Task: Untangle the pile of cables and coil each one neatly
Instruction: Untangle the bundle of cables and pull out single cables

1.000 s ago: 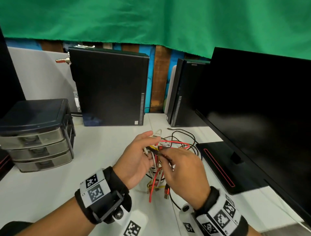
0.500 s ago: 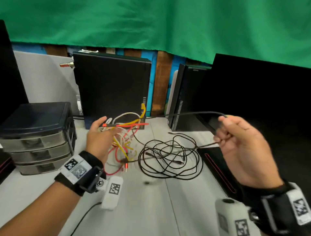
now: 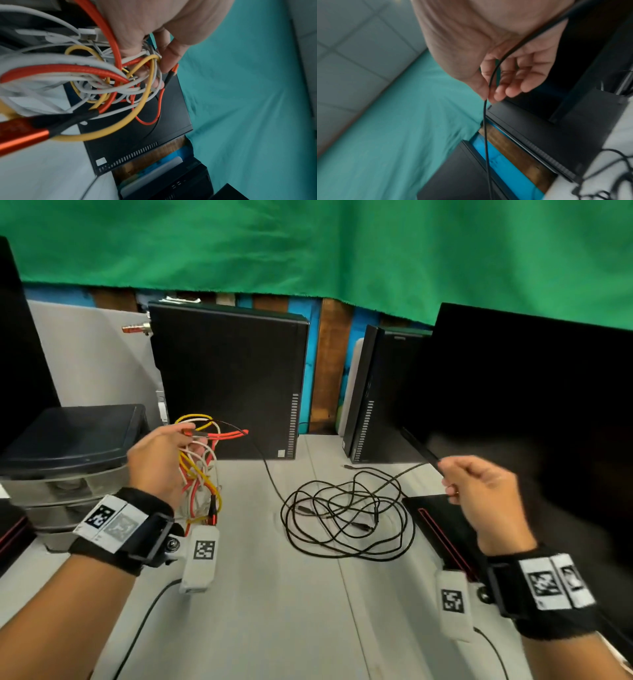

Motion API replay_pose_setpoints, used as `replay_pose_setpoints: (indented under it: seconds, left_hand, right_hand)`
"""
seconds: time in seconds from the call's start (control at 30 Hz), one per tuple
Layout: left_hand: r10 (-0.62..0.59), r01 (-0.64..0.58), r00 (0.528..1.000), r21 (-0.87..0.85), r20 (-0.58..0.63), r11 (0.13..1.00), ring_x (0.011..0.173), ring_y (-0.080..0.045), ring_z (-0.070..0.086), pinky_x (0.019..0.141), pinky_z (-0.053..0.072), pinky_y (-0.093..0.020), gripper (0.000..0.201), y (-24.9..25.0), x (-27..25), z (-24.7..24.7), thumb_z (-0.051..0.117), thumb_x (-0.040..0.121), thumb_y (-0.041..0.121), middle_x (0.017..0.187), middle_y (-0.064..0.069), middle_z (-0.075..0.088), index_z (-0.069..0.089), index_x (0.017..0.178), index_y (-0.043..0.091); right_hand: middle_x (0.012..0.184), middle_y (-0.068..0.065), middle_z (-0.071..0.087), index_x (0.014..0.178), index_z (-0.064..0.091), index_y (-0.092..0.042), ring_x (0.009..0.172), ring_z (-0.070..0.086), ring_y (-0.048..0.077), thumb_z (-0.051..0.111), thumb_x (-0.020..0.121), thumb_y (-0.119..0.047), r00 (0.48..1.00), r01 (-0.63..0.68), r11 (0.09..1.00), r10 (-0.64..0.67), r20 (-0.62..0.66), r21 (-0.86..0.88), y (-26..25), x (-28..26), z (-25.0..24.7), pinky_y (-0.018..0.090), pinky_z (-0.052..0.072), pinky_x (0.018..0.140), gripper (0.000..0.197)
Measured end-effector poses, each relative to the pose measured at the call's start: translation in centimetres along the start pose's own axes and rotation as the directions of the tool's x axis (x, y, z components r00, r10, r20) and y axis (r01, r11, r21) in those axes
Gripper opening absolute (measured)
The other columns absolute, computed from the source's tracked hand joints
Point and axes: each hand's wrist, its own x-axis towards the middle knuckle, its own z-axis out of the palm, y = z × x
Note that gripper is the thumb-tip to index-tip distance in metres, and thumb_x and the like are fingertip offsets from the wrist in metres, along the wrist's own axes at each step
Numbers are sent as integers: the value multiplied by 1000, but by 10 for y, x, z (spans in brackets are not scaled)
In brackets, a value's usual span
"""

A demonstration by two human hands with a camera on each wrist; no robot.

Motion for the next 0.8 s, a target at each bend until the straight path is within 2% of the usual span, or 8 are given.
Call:
replay_pose_setpoints:
  seconds: [0.17,0.27,0.4,0.5,0.57,0.63,0.7,0.8]
  left_hand:
    - [7,-6,1000,-56,18,998,66,-19,72,69,59,-33,21,15,-13,8,55,87,0,77,-10,72,73,83,12]
    - [7,-2,998,-87,56,996,60,-18,68,66,57,-32,24,18,-23,13,50,85,-2,75,-11,70,69,78,11]
    - [-29,62,986,-195,166,979,59,-17,63,64,55,-30,19,21,-37,20,49,87,5,68,-6,68,63,76,10]
    - [-12,57,973,-192,229,980,61,-14,61,72,52,-35,17,21,-43,25,53,90,11,67,-1,65,59,74,12]
    - [-20,72,963,-182,270,981,65,-13,64,79,53,-39,18,20,-44,27,57,92,15,69,2,66,59,75,13]
    - [-17,59,963,-150,268,987,70,-16,67,75,55,-38,13,18,-41,27,66,92,18,80,-2,70,65,79,13]
    - [35,-27,975,-39,220,999,70,-14,67,63,54,-25,9,15,-37,22,76,85,14,85,-5,70,67,83,13]
    - [72,-99,985,171,158,980,64,-9,68,53,53,-18,25,8,-31,17,80,77,-4,84,-4,71,66,90,12]
  right_hand:
    - [100,-8,71,97,74,-23,98,64,9,66,95,-26,976,15,928,68,208,-372,19,0,38,27,51,86,9]
    - [126,-7,60,120,66,-28,121,54,13,64,93,-44,941,144,797,72,330,-587,10,-3,71,36,46,101,31]
    - [127,-9,58,127,60,-28,118,54,9,68,91,-45,879,253,864,-18,476,-435,-31,-12,131,33,48,99,41]
    - [117,-11,57,126,54,-23,110,55,6,75,88,-36,795,30,942,181,579,-335,-42,-5,176,28,49,93,45]
    - [121,-6,62,126,59,-16,116,58,13,73,88,-37,733,-24,935,256,630,-353,-41,2,200,35,48,101,46]
    - [111,2,70,110,69,-11,100,66,12,64,95,-35,697,-50,953,247,673,-298,-43,4,213,22,54,88,29]
    - [91,10,72,95,68,-4,69,68,7,55,101,-23,714,-120,975,217,666,-189,-54,8,212,7,48,53,24]
    - [61,6,68,83,60,-2,49,65,11,47,105,-21,808,-239,970,226,544,-48,-75,27,193,13,45,43,32]
